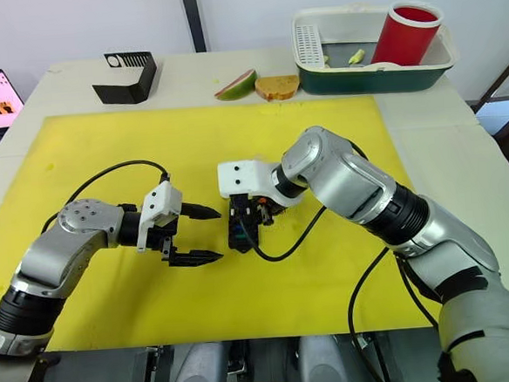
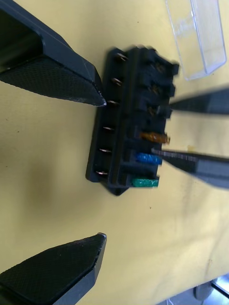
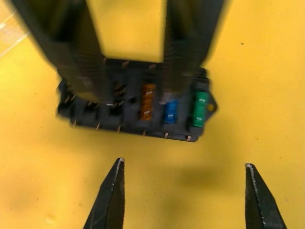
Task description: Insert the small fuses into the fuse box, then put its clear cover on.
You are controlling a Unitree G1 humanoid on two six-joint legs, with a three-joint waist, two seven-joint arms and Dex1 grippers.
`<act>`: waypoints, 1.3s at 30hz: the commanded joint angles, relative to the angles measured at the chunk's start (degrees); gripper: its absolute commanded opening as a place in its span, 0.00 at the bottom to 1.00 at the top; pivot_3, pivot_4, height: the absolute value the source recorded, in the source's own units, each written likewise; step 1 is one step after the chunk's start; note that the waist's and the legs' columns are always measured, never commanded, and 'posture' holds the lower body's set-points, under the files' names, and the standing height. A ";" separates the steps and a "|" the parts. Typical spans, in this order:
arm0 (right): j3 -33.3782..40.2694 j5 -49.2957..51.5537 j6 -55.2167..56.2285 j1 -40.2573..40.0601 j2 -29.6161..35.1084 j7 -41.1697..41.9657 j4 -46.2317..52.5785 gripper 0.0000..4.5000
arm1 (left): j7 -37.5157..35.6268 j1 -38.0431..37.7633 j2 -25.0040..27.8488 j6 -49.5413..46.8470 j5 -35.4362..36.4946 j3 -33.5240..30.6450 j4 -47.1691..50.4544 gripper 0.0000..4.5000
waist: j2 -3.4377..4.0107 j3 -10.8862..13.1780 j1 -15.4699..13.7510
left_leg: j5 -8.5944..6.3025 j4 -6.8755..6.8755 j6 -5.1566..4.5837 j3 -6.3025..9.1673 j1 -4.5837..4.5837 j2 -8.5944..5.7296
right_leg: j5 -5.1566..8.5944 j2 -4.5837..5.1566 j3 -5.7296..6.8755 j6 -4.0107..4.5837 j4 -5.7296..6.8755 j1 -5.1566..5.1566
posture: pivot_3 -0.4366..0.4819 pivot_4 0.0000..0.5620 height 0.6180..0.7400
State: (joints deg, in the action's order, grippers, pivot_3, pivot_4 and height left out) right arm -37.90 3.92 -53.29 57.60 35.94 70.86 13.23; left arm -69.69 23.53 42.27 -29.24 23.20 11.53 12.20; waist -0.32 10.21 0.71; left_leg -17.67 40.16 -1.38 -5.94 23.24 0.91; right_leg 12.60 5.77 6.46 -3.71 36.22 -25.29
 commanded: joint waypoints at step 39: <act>21.63 14.56 14.59 -21.36 -2.92 -9.24 4.38 0.01 | -0.11 0.55 0.84 0.05 0.93 -3.06 0.59 1.00 | -0.01 0.00 -0.12 | 0.00 0.00 0.00 0.00 0.00 0.00 | 0.00 0.00 0.00 0.00 0.00 0.01 | 0.48 0.27 1.00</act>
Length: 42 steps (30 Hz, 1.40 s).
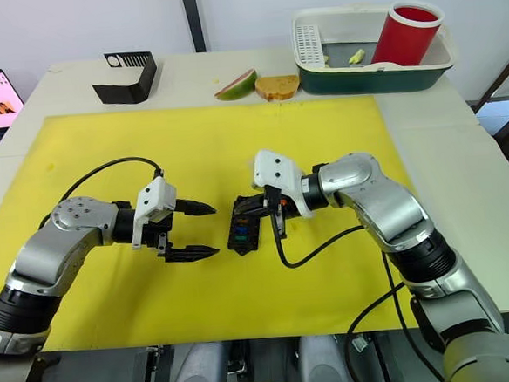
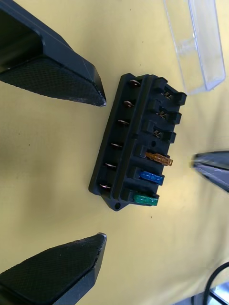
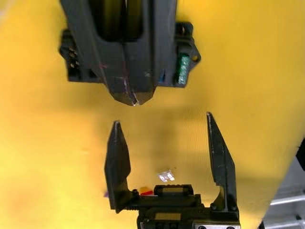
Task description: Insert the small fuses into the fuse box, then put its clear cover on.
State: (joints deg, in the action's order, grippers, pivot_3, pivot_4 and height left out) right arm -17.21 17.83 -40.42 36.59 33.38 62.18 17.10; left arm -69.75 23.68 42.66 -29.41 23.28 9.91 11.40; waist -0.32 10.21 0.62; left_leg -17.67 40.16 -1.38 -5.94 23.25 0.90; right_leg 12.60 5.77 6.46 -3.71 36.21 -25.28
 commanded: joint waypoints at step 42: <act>-0.73 0.53 4.69 -3.22 0.52 -0.15 -0.79 0.01 | 0.36 1.38 -0.21 0.33 0.51 -1.15 0.77 1.00 | 0.00 0.00 -0.05 | 0.00 0.00 0.00 0.00 0.00 0.00 | 0.00 0.00 0.00 0.00 -0.01 0.01 | 0.48 0.27 1.00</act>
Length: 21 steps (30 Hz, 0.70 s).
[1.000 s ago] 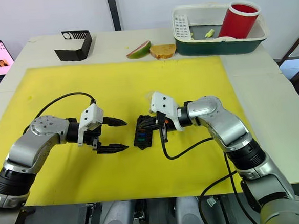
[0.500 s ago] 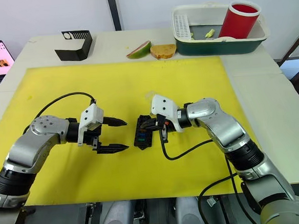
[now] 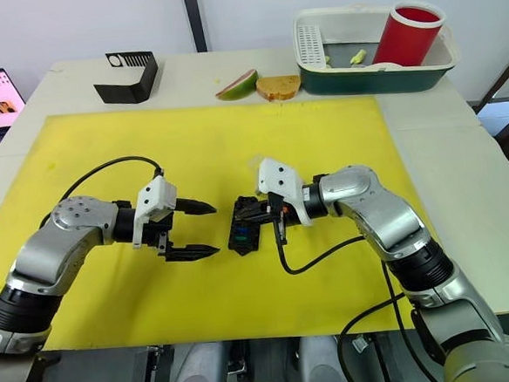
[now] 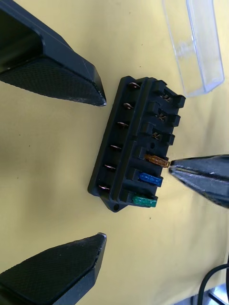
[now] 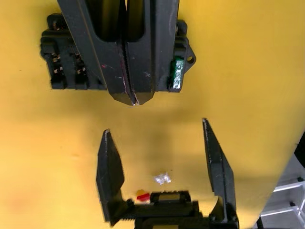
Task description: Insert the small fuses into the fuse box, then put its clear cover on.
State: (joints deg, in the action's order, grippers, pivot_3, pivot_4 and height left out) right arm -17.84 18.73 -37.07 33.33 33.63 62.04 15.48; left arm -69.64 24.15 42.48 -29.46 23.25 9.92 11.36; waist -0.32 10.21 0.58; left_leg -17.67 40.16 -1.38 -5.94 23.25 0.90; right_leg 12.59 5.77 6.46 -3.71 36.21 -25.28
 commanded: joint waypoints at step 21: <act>-3.93 -6.66 6.47 0.02 0.45 0.30 -5.09 0.01 | -0.92 -0.01 0.85 -0.23 1.73 -1.22 2.42 1.00 | 0.00 0.00 0.02 | 0.00 0.00 0.00 0.00 -0.03 0.00 | 0.00 0.00 0.00 0.00 0.00 0.02 | 0.48 0.27 1.00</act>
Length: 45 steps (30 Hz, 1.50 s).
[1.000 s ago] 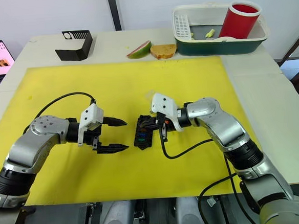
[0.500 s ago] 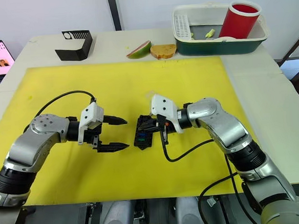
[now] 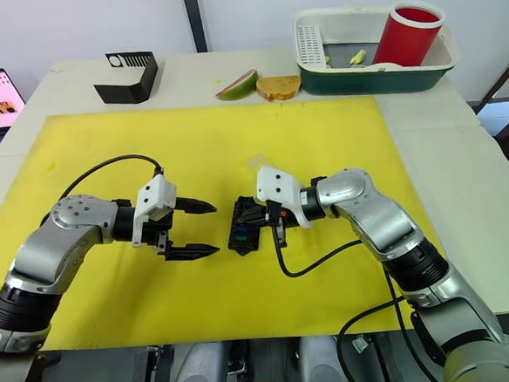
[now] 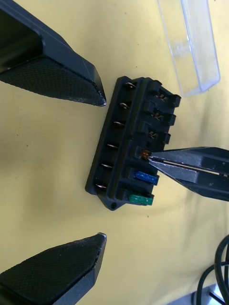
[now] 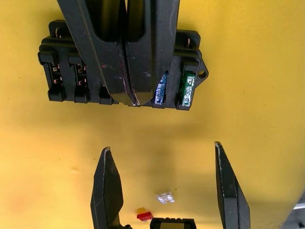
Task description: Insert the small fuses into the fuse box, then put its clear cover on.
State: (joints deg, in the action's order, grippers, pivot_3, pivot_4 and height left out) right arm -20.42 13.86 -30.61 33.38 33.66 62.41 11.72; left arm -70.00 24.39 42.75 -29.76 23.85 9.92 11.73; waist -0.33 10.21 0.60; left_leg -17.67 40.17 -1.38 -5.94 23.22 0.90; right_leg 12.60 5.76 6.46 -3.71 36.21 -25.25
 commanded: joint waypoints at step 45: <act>1.20 3.29 -9.41 3.74 1.26 3.89 0.37 0.01 | -0.18 0.63 0.05 2.34 0.71 -1.35 0.16 1.00 | -0.12 -0.26 -0.03 | -0.05 -0.10 -0.07 0.01 -0.80 -0.01 | 0.03 0.09 -0.01 -0.01 -0.09 0.77 | 0.48 0.27 1.00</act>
State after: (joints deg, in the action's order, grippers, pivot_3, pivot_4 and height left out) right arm -21.25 14.99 -38.57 37.09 34.87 65.73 10.78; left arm -70.16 24.27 42.67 -28.25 24.33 9.92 11.36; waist -0.45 9.95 0.57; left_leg -17.72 40.06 -1.45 -5.93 22.44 0.89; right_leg 12.62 5.86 6.45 -3.73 36.12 -24.50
